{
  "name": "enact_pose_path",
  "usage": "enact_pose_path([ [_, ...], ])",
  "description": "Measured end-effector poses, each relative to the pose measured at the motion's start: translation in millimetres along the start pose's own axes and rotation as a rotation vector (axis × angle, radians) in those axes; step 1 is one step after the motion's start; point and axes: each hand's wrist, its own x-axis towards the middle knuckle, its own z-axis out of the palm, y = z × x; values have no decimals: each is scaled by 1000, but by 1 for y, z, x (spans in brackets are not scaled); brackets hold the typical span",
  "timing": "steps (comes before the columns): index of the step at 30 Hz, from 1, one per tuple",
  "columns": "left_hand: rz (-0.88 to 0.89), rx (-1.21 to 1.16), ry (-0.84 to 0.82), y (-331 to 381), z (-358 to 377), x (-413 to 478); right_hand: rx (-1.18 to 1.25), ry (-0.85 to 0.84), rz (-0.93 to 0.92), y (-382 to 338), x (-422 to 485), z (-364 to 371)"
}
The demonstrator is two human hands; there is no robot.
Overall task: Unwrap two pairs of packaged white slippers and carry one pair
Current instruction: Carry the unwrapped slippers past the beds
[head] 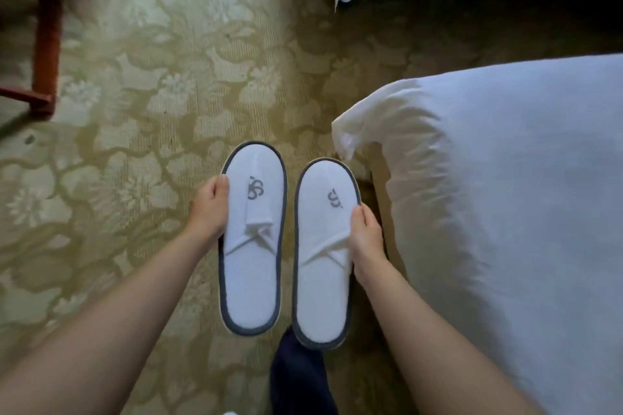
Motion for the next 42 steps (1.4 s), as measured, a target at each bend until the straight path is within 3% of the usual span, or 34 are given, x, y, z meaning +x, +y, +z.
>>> enact_pose_path([
  [9,54,-79,-25,109,33,78,-99,128,-182,-118,78,-27],
  [21,-38,-274,-25,233,88,232,-113,123,-186,-260,203,-18],
  [30,-170,-259,-71,322,146,382,57,40,-32,-385,335,-4],
  [42,-256,-146,-155,357,252,467,-52,48,1,-427,467,-44],
])
